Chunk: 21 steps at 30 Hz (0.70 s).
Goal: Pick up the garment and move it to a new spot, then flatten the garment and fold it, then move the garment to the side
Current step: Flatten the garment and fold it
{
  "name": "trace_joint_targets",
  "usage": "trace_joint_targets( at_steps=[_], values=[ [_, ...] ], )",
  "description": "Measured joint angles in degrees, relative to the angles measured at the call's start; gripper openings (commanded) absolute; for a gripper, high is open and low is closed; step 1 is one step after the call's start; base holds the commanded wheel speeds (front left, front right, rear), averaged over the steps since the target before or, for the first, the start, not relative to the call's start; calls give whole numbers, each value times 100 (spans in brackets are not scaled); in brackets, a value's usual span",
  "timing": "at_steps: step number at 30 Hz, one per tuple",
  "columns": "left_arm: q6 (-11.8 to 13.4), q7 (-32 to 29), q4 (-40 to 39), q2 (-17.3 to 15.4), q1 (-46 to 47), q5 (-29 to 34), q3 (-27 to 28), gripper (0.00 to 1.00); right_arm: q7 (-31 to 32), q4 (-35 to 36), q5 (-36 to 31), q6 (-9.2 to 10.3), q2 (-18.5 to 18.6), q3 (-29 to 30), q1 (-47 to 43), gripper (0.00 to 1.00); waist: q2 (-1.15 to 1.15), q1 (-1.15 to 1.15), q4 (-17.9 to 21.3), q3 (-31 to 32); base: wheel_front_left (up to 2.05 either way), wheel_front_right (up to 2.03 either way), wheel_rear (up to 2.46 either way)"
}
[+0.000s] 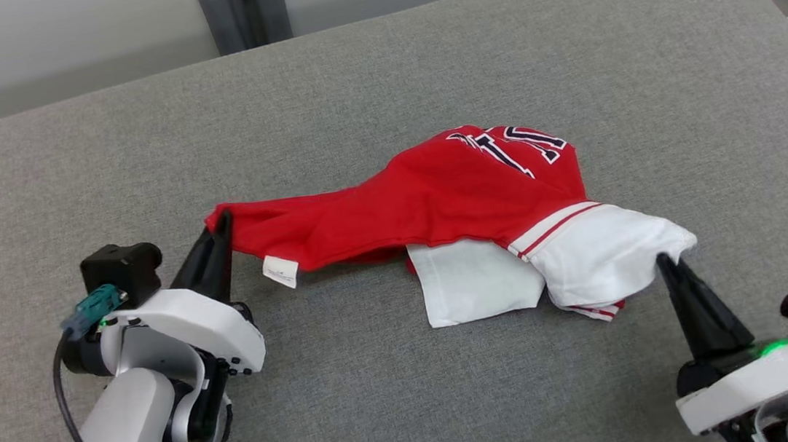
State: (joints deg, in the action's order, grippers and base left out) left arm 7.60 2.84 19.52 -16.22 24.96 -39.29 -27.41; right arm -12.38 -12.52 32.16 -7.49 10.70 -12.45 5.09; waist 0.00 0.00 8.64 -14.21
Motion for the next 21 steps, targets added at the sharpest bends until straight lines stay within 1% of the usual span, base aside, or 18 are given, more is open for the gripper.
trace_joint_targets(
  at_steps=[5,6,14,17,21],
  values=[
    [350,235,-896,-268,-136,158,222,0,-88,1059,246,0,100,258,27,0,0,0,10,96,0,0,0],
    [497,281,-1298,-330,-142,237,294,0,-115,1355,307,0,153,370,114,0,0,0,-26,142,0,0,0],
    [960,269,-2674,-646,-202,570,500,0,-101,1842,64,0,412,603,1024,0,0,0,-249,460,0,0,0],
    [1089,171,-3097,-776,-124,679,571,0,-63,1947,-4,0,393,828,1339,0,0,0,-362,596,0,0,0],
    [1224,99,-3609,-933,-114,808,668,0,75,2132,-127,0,388,949,1677,0,0,0,-491,761,0,0,0]
  ],
)
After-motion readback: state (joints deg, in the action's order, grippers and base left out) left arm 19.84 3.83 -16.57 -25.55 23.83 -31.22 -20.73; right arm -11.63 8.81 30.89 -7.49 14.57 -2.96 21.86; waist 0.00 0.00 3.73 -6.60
